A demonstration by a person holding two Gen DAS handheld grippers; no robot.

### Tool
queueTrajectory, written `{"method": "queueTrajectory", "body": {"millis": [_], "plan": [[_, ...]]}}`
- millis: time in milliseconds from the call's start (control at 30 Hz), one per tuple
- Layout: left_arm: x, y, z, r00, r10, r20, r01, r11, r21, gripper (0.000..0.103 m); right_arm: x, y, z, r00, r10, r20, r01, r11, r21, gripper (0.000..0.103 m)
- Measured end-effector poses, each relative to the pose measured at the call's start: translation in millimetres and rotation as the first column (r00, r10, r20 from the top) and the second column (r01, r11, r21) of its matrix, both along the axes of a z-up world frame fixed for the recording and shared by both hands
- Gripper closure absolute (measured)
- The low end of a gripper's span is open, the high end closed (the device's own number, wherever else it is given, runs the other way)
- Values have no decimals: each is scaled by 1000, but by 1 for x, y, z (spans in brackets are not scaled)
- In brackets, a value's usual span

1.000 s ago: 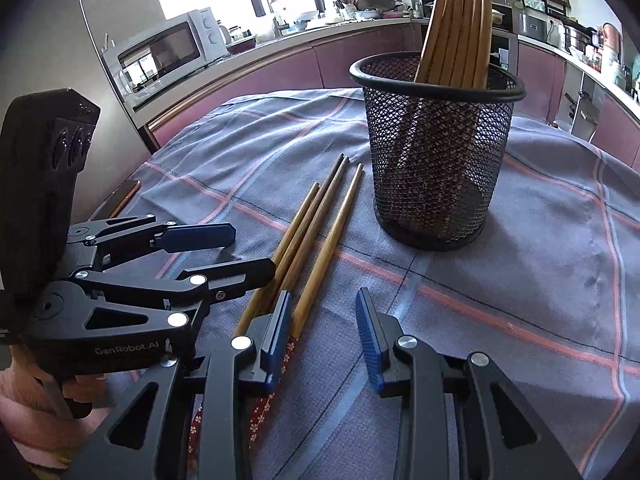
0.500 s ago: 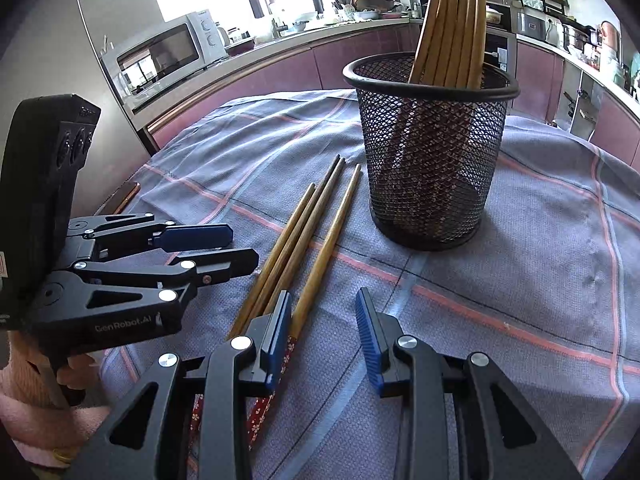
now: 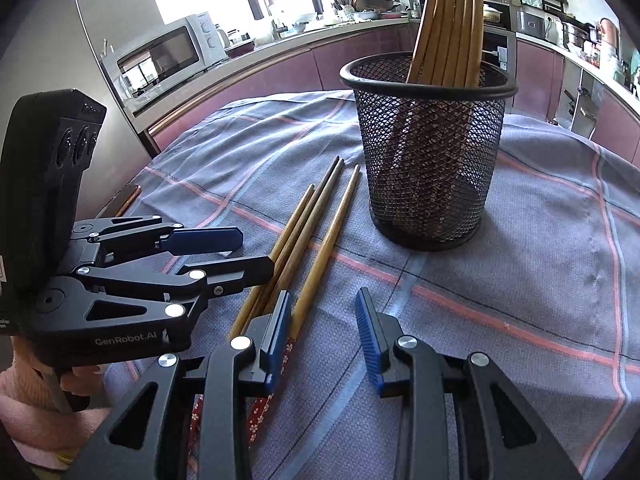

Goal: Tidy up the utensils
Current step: 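Position the open right gripper over the remaining chopsticks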

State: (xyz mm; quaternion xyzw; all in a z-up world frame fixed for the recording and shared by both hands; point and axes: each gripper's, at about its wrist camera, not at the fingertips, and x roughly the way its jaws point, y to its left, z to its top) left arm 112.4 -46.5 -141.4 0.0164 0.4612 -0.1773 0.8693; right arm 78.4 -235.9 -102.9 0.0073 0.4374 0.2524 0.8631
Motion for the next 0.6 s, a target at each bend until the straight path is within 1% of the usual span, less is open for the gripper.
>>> {"method": "queueTrajectory", "body": {"millis": [67,133,167,200,333,400,600], "plan": [[1,3,1,1000,3,-2,-3,1000,4,63,0,0,0,1000,0,1,0,1000,0,71],[1,6,2,1000,12,1,-12,1000,28,65,0,0,0,1000,1,1,-1,1000,-1,71],[2,7,2,1000,15,-3,-15,999,31,68,1,0,0,1000,1,0,-1,1000,0,71],[3,9,1,1000,17,-10,-16,999,29,69,1,0,0,1000,1,0,-1,1000,0,71],[4,12,3,1000,14,-10,-14,1000,-6,68,3,1,2,1000,0,4,0,1000,-2,71],[4,11,4,1000,5,-9,-6,1000,-27,64,5,2,4,1000,0,9,0,1000,-3,71],[8,0,0,1000,-2,-8,2,1000,9,63,11,8,7,1000,10,22,-10,1000,-9,71]]}}
